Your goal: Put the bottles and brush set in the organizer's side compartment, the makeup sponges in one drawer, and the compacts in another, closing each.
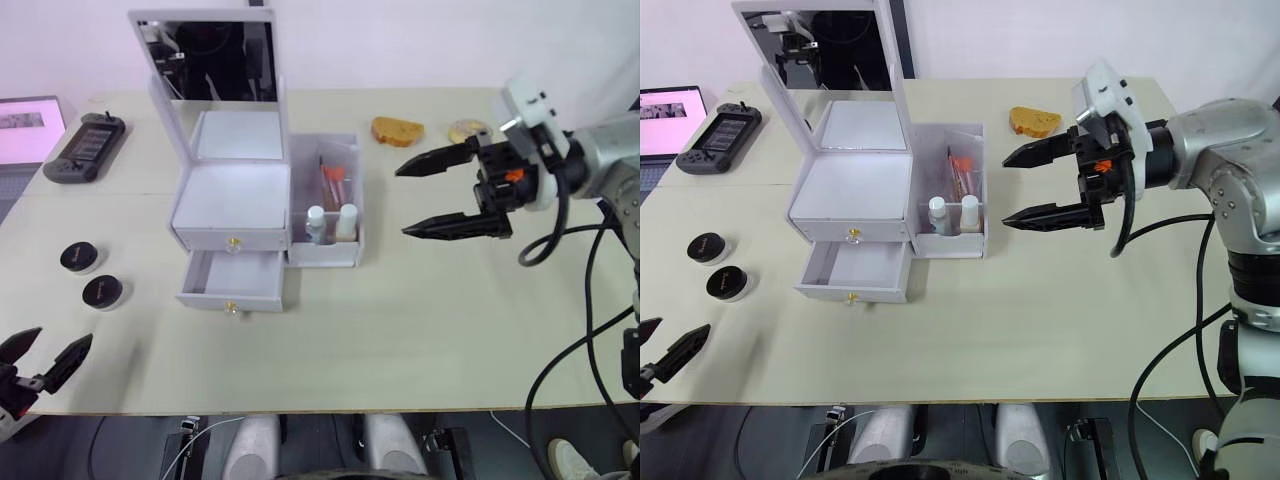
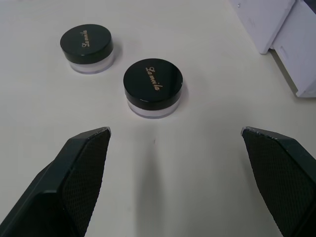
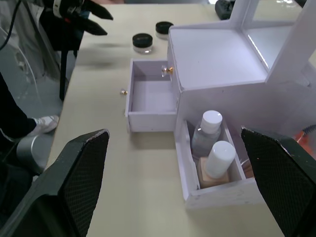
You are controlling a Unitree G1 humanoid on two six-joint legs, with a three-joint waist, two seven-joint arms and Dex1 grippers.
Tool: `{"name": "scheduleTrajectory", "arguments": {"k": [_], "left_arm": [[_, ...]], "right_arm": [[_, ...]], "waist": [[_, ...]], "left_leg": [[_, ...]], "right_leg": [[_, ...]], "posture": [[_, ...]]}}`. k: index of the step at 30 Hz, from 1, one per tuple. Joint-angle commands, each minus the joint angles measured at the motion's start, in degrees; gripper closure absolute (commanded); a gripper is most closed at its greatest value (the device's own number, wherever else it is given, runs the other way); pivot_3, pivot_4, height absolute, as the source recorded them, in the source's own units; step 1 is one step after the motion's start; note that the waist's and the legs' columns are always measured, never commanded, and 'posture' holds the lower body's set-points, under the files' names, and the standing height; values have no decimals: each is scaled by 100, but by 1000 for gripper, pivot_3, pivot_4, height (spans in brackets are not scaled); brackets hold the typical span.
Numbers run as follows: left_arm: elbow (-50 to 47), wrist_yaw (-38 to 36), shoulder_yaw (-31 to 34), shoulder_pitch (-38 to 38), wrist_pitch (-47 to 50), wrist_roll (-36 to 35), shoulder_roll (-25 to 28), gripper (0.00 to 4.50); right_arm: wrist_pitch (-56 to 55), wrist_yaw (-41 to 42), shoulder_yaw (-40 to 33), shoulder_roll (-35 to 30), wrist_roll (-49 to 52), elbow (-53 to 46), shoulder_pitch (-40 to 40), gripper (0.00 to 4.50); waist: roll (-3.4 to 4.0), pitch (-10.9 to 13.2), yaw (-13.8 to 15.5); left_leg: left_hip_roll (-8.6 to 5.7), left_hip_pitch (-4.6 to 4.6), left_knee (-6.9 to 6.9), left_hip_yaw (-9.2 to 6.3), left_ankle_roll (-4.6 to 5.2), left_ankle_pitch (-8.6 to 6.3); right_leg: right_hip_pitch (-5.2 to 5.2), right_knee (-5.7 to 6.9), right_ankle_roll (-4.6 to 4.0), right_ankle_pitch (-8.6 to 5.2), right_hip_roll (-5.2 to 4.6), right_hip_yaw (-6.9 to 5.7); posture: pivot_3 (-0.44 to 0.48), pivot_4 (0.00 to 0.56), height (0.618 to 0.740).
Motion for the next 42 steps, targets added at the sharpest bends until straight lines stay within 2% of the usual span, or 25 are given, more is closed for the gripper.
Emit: {"name": "scheduleTrajectory", "arguments": {"k": [1,12,20,30,33,35,42], "left_arm": [[73,247,-92,-344,173,71,169,33],[784,658,-750,-1454,433,542,357,33],[1272,701,-1242,-1991,321,938,346,33],[1536,685,-1548,-2390,282,1162,337,33],[1495,682,-1631,-2444,363,1184,333,844],[1451,714,-1628,-2458,430,1182,343,1776],[1189,696,-1439,-2426,758,1020,490,1849]], "right_arm": [[-31,-36,-136,-15,-26,-64,-255,0],[102,-241,-233,-131,-68,-162,-191,0],[263,-386,-389,13,171,-181,-287,0],[243,-476,-402,-36,147,-295,-201,0],[260,-504,-424,-31,169,-323,-187,0],[279,-521,-434,-27,192,-338,-180,0],[228,-545,-386,-2,148,-325,-141,0]], "waist": [[-2,-1,1],[-1,0,-10],[0,0,-5],[-1,0,-4],[-1,0,-2],[-1,0,-2],[0,0,-5]], "left_leg": [[0,0,0,-1,0,0],[0,1,0,-1,0,0],[0,1,0,-1,0,0],[0,1,-1,-1,0,0],[0,1,0,-1,0,0],[0,1,-1,-1,0,0],[0,1,-1,-1,0,0]], "right_leg": [[0,1,0,0,0,0],[0,5,2,1,3,0],[0,5,2,2,3,0],[0,5,4,3,2,0],[0,5,5,3,2,0],[1,5,8,5,2,0],[0,5,14,8,2,0]], "posture": [[0,150,740],[0,150,740],[0,150,740],[0,150,740],[0,150,740],[0,150,740],[0,150,740]]}}
